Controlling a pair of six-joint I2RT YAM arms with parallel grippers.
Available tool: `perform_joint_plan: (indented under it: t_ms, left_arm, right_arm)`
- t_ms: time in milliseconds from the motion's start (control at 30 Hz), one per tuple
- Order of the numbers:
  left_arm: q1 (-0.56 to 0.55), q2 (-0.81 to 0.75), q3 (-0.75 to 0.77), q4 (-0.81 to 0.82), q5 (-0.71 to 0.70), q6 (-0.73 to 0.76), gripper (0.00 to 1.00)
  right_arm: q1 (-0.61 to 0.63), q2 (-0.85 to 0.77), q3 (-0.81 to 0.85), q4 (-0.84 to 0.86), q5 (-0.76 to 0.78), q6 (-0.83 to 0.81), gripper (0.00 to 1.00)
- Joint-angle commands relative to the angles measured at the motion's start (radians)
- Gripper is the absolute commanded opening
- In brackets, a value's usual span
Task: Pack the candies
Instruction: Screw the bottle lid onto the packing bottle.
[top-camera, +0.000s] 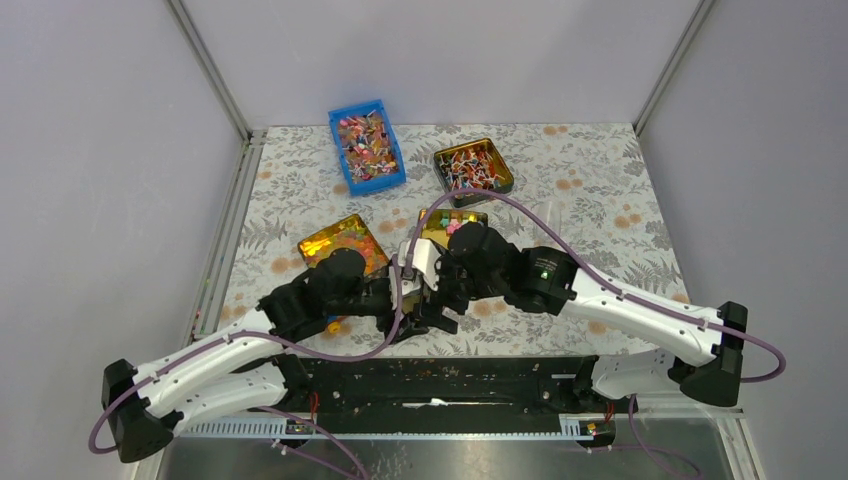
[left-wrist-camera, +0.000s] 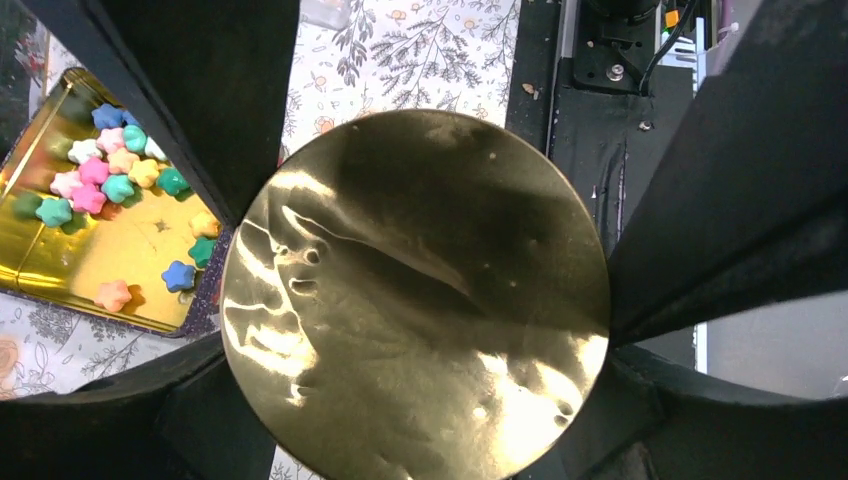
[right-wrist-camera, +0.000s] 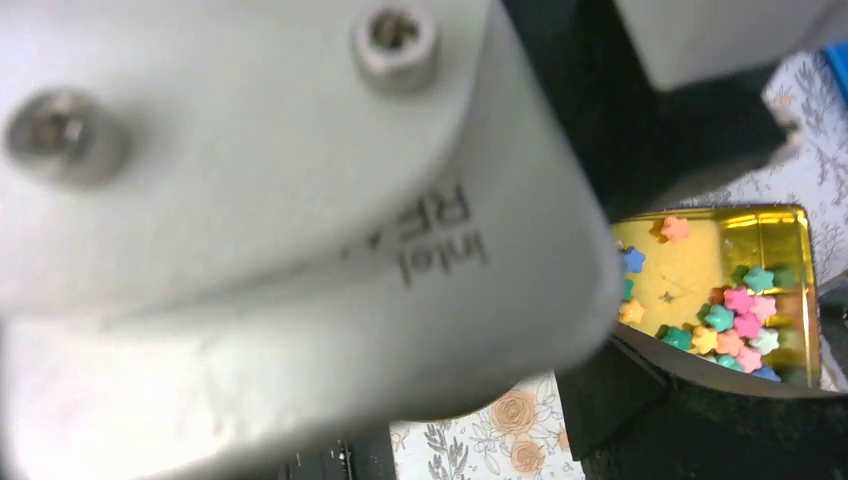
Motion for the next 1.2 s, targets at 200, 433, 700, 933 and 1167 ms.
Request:
perform_joint_plan:
  t_ms: [200,433,700,933,1167]
  left_arm:
    - [-0.002,-0.012,0.098,0.262,-0.029,-0.045,0.46]
    - [-0.003,-0.061,0.062,0.196,-0.024,-0.014,0.46]
    - [-0.002,-0.107,0.049,0.059,-0.011,0.063,0.46]
    - [-0.003,-0.139,0.052,-0.053,0.013,0.130,0.46]
    - [-0.002,-0.150,0.048,-0.115,0.100,0.185,0.47]
  right_arm:
    - [0.037,0.056,-0.002,0.081,0.112,0.154,0.87]
    - [0.037,-0.007,-0.056,0.080,0.092,0.093,1.00]
    - [0.037,-0.118,-0.123,0.080,0.013,0.019,1.00]
    - [0.035,-0.189,-0.109,0.015,0.011,-0.033,1.00]
    - [-0.013,-0.207,-0.012,-0.145,-0.143,-0.138,1.00]
